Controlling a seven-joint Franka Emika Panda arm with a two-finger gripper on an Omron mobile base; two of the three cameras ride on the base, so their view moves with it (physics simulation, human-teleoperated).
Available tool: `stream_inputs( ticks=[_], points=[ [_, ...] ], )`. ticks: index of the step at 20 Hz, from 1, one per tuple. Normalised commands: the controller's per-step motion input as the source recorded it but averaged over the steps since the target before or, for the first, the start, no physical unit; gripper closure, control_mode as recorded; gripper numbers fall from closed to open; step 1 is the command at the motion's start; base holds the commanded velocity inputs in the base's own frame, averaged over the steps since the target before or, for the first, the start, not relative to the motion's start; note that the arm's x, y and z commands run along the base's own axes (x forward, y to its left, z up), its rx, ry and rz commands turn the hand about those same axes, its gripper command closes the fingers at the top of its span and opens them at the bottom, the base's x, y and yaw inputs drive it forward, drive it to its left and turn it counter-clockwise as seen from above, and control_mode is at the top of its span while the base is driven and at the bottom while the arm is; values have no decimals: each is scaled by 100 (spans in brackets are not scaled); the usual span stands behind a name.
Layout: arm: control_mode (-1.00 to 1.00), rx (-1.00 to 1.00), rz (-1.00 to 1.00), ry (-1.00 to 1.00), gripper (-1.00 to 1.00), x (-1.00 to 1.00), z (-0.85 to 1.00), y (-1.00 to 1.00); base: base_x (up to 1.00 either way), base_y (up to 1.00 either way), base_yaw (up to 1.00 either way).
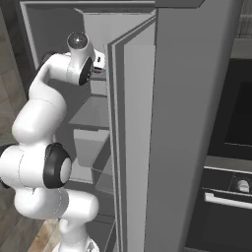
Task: Move the pork loin and onion from the top shelf to the second highest shelf to make space. Then, place the pitcher from the counter on the cleared top shelf.
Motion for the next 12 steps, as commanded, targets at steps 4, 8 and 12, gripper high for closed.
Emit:
stream_inputs(
  ticks=[4,8,12],
  points=[
    [-100,0,0,1,-100,33,-13,0,0,0,0],
    [-100,0,0,0,-100,32,-14,1,0,0,0],
    [-100,-2,0,0,-100,32,-17,8,0,0,0]
  ],
)
